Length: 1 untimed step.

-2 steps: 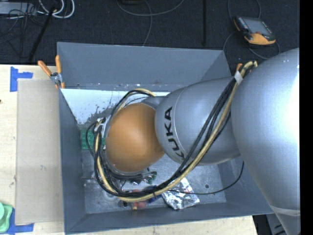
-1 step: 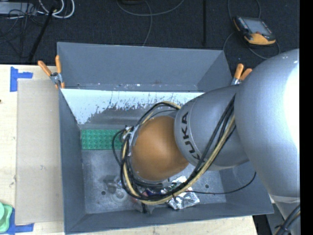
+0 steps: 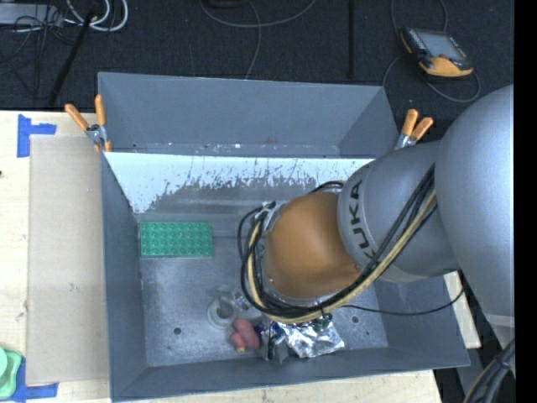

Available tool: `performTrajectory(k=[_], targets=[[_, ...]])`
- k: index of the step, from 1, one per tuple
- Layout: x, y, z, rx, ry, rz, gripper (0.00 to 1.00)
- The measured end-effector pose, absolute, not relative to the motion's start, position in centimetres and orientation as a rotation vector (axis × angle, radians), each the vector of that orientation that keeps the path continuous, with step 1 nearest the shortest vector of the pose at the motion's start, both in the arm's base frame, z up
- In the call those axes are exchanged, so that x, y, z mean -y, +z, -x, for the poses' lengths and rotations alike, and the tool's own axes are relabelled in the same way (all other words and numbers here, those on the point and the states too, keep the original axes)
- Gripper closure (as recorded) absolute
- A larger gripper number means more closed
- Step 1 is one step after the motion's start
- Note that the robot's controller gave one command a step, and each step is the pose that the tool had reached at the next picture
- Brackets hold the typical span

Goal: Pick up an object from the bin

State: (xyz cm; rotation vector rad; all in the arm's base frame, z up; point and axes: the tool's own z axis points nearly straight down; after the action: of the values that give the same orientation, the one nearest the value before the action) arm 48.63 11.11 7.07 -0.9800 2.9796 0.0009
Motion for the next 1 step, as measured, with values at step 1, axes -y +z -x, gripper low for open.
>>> performTrajectory(k=[1], targets=[[-11.16, 7.15, -48.68, -2.978, 0.003, 0.975, 1.00]])
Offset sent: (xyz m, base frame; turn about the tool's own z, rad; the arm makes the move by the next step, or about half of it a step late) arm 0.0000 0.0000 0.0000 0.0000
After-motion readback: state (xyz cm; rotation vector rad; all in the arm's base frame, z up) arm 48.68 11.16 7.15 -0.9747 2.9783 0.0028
